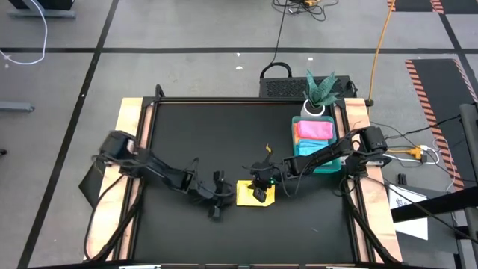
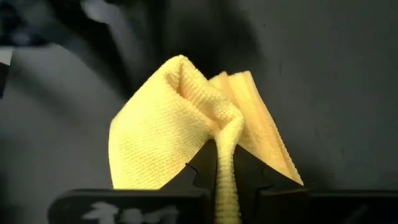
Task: Fold microfiber towels
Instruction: Fold the yellow microfiber cloth
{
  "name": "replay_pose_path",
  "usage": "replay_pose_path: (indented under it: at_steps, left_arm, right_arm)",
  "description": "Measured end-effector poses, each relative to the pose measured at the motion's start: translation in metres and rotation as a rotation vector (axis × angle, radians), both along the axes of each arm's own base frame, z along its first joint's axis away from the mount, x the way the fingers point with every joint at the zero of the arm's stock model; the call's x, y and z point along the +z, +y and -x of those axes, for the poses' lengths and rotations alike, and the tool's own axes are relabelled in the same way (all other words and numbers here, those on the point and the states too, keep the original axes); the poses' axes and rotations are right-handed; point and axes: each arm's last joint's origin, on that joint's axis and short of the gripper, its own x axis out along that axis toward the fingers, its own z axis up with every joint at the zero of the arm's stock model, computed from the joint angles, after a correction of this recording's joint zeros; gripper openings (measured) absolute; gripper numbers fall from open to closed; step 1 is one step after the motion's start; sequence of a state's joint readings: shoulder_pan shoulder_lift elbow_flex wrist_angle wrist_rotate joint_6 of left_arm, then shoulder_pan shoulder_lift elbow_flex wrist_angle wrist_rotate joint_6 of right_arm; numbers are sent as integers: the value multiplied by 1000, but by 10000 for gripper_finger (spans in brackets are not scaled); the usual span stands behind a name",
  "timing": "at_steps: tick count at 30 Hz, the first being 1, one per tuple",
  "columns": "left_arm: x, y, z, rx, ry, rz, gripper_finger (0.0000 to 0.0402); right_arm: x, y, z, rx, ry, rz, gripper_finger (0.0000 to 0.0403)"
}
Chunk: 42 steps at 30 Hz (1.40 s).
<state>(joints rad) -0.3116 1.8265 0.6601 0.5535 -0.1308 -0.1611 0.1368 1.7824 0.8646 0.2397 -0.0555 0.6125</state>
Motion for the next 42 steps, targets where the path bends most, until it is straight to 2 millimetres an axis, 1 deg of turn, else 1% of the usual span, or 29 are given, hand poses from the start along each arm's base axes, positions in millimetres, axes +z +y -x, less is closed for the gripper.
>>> replay_pose_path:
  at_steps: [5, 7, 9, 12, 16, 19, 23, 26, 28, 30, 34, 37, 39, 42]
  left_arm:
    - [37, -6, 14, 23, -27, -23, 140]
    - [49, -8, 13, 15, -95, -2, 140]
    - [55, -10, 10, -3, -163, 21, 140]
    - [50, -8, 1, -6, -230, 55, 140]
    - [35, -3, -8, 12, -245, 86, 140]
    - [21, 1, -12, 44, -218, 105, 140]
    - [9, 8, -13, 131, -165, 102, 140]
    - [1, 13, -11, 207, -109, 99, 140]
    - [-1, 14, -10, 246, -87, 99, 140]
    - [-3, 14, -9, 268, -65, 100, 140]
    - [-4, 13, -8, 266, -51, 111, 140]
    - [-3, 13, -8, 267, -46, 130, 140]
    - [3, 13, -7, 268, -55, 147, 140]
    - [13, 12, -7, 263, -81, 169, 140]
  right_arm:
    - [0, 0, 0, 0, 3, 11, 46]
    - [0, 0, 0, 0, 1, 11, 62]
    - [0, 0, 0, -1, 3, 11, 79]
    - [0, 0, 0, -5, 0, 15, 108]
    - [1, -1, -1, -9, -20, 33, 143]
    - [4, -3, -1, -11, -27, 35, 155]
    - [15, -4, 3, -5, -32, 60, 151]
    - [21, -7, 10, -62, 11, 129, 140]
    - [28, -6, 15, -86, 14, 188, 133]
    - [38, -1, 19, -76, -18, 241, 127]
    - [53, 20, 21, 43, -118, 260, 115]
    - [50, 32, 23, 98, -117, 264, 103]
    - [42, 36, 24, 115, -91, 269, 93]
    - [24, 36, 27, 117, -59, 280, 79]
